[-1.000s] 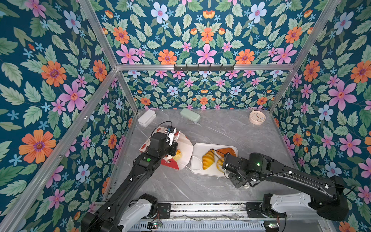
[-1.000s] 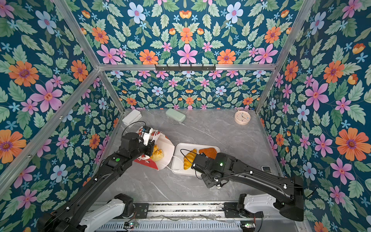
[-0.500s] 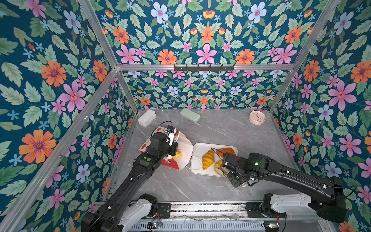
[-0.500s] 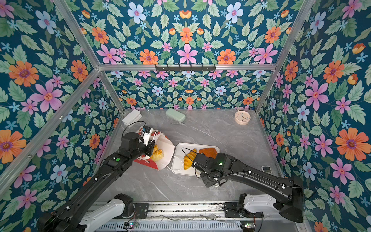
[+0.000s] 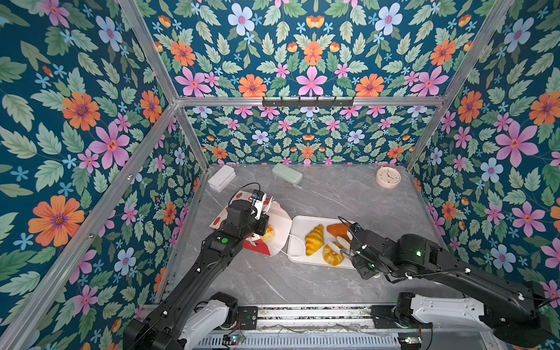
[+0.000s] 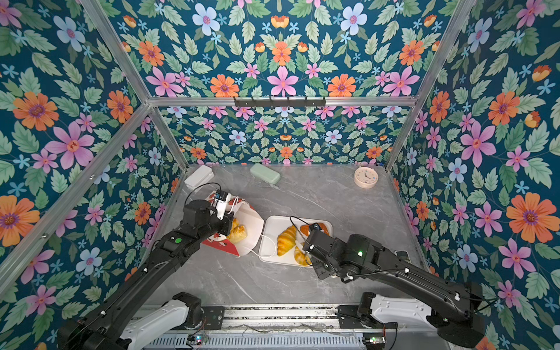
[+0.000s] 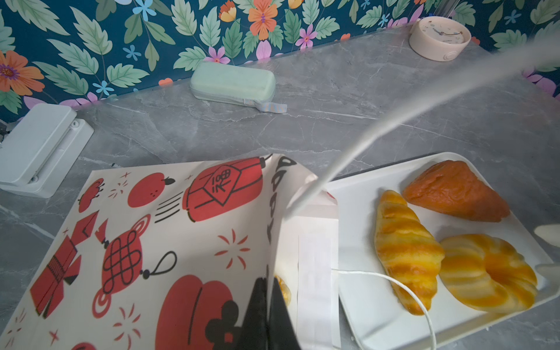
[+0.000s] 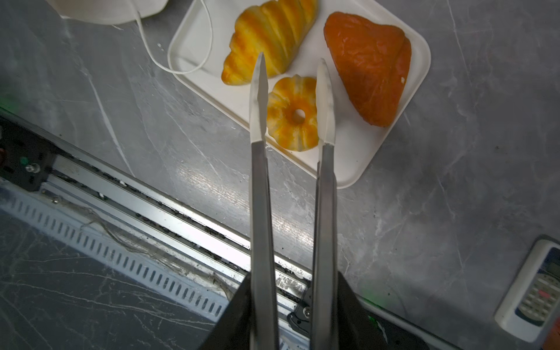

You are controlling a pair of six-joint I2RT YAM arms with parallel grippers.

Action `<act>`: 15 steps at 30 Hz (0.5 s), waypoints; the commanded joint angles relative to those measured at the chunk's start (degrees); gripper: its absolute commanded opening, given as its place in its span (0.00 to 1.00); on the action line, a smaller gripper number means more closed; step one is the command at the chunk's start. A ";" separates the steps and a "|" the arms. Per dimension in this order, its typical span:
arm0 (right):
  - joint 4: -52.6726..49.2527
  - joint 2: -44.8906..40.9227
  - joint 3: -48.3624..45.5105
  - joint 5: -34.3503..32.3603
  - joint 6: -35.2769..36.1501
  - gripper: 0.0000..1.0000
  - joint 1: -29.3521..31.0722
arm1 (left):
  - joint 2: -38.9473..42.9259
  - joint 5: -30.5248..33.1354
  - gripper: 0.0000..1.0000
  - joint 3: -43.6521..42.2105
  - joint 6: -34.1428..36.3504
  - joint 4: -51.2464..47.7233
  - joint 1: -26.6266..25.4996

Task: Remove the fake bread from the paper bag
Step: 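Move the right tongs into the bag opening held by the left gripper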

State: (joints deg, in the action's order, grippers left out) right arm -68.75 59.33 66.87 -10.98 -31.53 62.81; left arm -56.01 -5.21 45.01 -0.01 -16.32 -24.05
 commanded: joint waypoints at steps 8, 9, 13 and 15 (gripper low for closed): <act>34.81 12.49 0.75 10.34 13.04 0.40 0.09 | -1.02 -0.76 0.00 0.72 1.14 0.84 0.05; 37.06 14.86 1.48 10.73 14.15 0.41 0.10 | -1.08 -0.93 0.00 0.73 1.27 0.89 0.04; 38.85 23.30 5.13 11.09 16.95 0.41 -0.03 | -0.55 -1.38 0.00 0.41 1.40 1.26 0.06; 40.99 26.21 5.45 11.91 16.94 0.41 -0.46 | -0.33 -1.46 0.00 0.29 1.50 1.39 0.06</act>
State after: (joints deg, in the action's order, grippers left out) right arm -33.85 83.13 71.46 -0.95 -17.26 62.70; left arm -56.69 -5.93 45.17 0.62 -16.32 -24.05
